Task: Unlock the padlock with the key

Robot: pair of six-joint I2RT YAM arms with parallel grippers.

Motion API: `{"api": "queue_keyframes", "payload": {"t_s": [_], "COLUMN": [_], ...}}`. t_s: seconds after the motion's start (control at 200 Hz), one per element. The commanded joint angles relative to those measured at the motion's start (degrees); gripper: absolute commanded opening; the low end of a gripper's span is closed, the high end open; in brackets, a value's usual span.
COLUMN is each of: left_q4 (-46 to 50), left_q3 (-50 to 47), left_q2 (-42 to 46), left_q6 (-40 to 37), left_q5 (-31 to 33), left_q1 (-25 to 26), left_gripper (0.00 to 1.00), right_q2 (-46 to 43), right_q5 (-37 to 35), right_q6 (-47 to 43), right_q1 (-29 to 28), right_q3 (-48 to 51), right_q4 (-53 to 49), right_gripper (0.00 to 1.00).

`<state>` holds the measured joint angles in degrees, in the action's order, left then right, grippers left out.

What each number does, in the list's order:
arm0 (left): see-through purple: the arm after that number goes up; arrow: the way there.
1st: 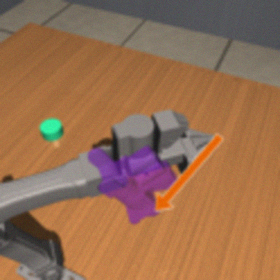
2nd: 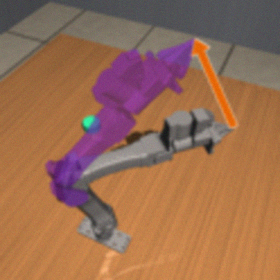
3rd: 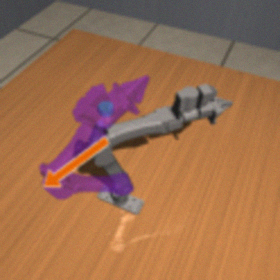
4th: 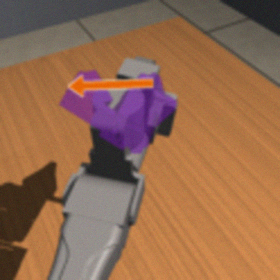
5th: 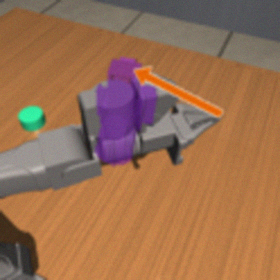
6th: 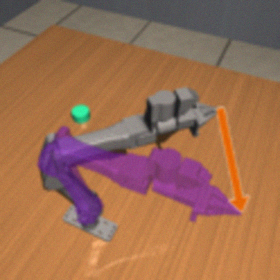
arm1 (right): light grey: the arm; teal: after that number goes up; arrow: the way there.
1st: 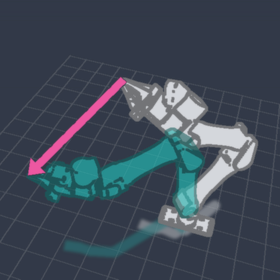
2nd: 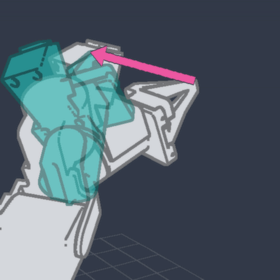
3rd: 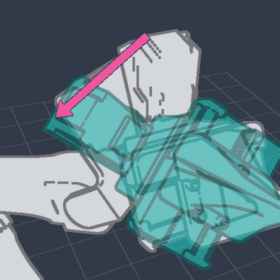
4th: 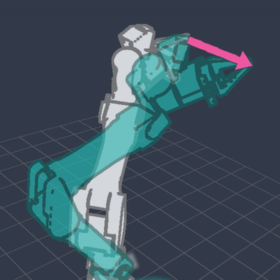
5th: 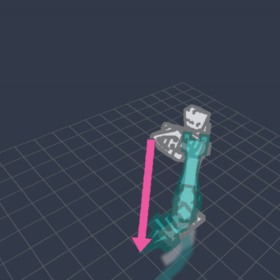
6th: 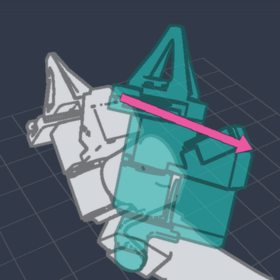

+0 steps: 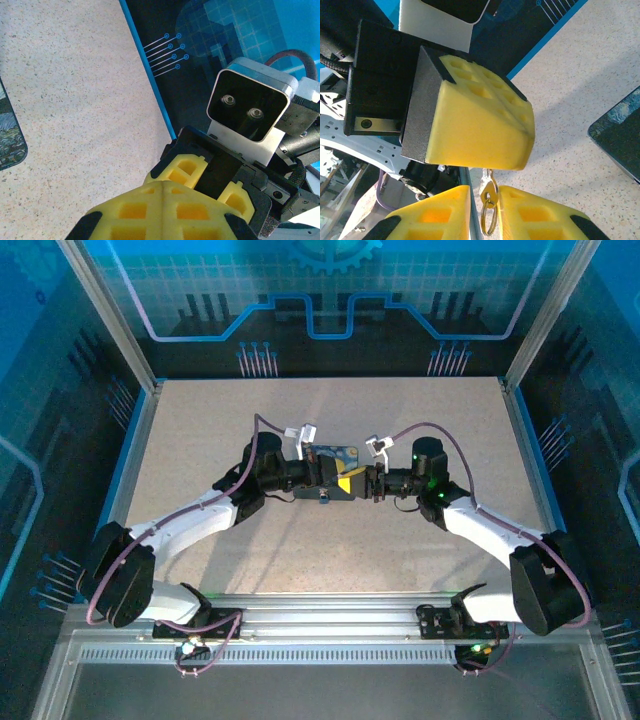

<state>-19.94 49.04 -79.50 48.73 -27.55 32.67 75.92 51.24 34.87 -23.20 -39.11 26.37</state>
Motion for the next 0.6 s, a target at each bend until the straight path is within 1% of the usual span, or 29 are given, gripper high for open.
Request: {"api": "queue_keyframes", "payload": {"t_s": [0.0, 0.245, 0.32, 0.41, 0.445, 0.535, 0.575, 0.595], "left_q4": [-1.68, -1.53, -1.36, -1.24, -1.24, -1.15, -0.83, -0.58], "left_q3": [0.09, 0.19, 0.26, 0.27, 0.27, 0.49, 0.65, 0.71], "left_q2": [-0.17, -0.3, -0.3, -0.21, -0.21, -0.12, -0.12, -0.07], "left_q6": [0.58, 0.27, -0.01, -0.18, -0.21, -0.3, -0.49, -0.68], "left_q5": [-1.17, -1.59, -1.66, -1.71, -1.76, -1.73, -1.66, -1.64], "left_q1": [-0.59, -0.59, -0.64, -0.75, -0.76, -0.86, -0.85, -0.9], "left_gripper": [0.0, 0.0, 0.0, 0.0, 0.0, 0.09, 0.22, 0.26], "right_q2": [-1.23, -1.66, -1.66, -1.7, -1.71, -1.53, -1.38, -1.26], "right_q5": [0.04, -0.46, -0.4, -0.53, -0.77, -1.23, -1.44, -1.49], "right_q6": [-0.86, -0.43, -0.31, -0.95, -1.41, -2.43, -2.66, -2.83], "right_q1": [0.6, 1.13, 1.21, 1.3, 1.32, 1.34, 1.29, 1.32], "right_q3": [0.0, 0.18, 0.18, -0.04, -0.11, -0.34, -0.35, -0.39], "right_q4": [-0.97, -0.79, -0.61, -1.74, -2.45, -3.98, -4.34, -4.64], "right_gripper": [0.21, 0.16, 0.11, 0.02, 0.0, 0.0, 0.0, 0.0]}}
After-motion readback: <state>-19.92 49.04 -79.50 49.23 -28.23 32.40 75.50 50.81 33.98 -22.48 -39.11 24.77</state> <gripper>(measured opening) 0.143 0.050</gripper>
